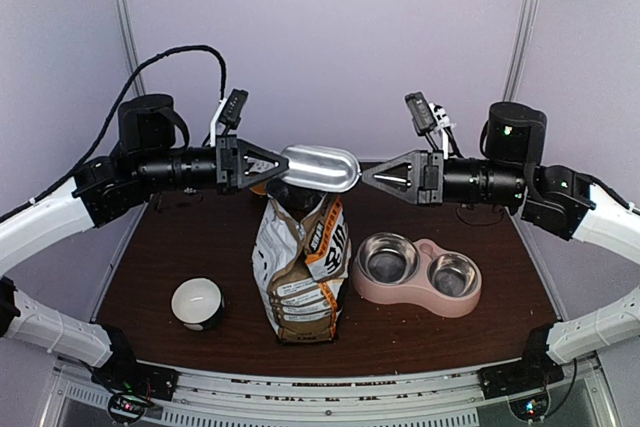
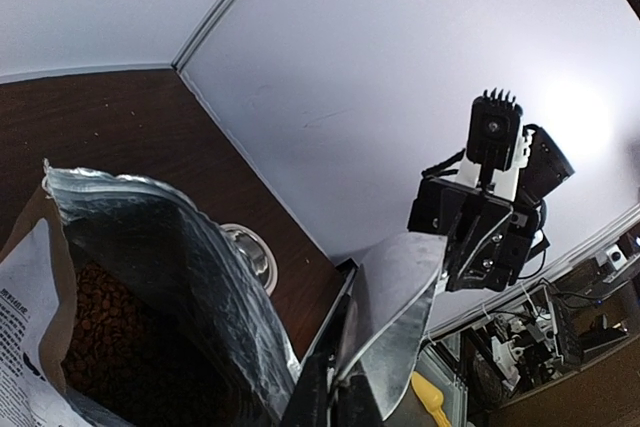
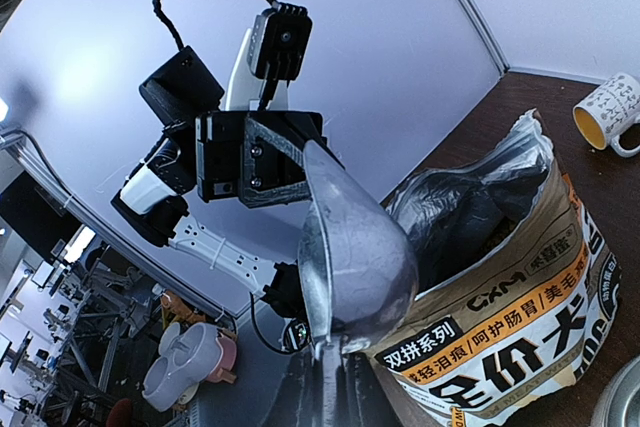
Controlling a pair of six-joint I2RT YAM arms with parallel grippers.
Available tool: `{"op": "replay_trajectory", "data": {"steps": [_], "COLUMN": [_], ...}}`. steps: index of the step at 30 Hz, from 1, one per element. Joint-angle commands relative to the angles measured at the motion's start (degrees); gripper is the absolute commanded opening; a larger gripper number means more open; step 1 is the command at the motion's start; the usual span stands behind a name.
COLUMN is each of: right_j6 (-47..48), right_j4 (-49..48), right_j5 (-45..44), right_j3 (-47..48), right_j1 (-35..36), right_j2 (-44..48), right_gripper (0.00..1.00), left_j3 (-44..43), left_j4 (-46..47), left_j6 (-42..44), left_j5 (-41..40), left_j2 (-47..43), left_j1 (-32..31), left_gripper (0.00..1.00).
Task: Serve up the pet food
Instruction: Pass from the left arm to the right, then adjust the pet food bag at the center of the board.
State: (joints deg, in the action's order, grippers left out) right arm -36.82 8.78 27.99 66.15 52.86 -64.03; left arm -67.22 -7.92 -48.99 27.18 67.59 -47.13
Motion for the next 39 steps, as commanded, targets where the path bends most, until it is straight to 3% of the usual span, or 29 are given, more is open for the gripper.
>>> {"op": "replay_trajectory", "data": {"steps": [1,5,7,12,21,25,33,39], "right_j6": [0.5,2.7,3.8,5.9,7.4,7.8,10.3,11.6], "right_j4": [0.1,2.4,4.2,8.3,11.2,11.4,15.1,16.6], "right_j5": [-4.7,-8.5,-10.9,-15.1,-18.4,-18.9,-20.5,-21.5], "right_j3": [-0.3,-0.3,-0.2,0.0,-0.5,-1.7,-2.9,-3.7], "right_j1": [0.0,0.0,0.0,0.0,0.0,0.0,0.0,0.0], "right_j2": [1.3,3.5,4.6,6.6,8.1,8.9,10.5,11.7], "right_gripper": [0.00,0.00,0.00,0.00,0.00,0.00,0.00,0.00], "left_j3": [-3.9,-7.8,-10.1,-15.7,-19.9,-20.8,-23.1,-22.4], "left_j4": [-4.1,-13.8,-19.3,-33.6,-41.6,-43.4,-47.0,-50.4], "left_j6": [4.9,10.2,12.3,14.4,14.6,15.2,14.5,13.8], "left_j5": [-1.9,-9.2,-14.1,-23.3,-22.7,-23.1,-23.1,-24.1], "left_j2": [0.1,-0.7,-1.0,2.1,10.8,14.7,18.6,18.7], "left_j1": [0.2,0.2,0.2,0.1,-0.9,-1.1,-1.1,-1.1], "left_gripper": [0.08,0.49,0.62,0.63,0.77,0.73,0.45,0.34]}}
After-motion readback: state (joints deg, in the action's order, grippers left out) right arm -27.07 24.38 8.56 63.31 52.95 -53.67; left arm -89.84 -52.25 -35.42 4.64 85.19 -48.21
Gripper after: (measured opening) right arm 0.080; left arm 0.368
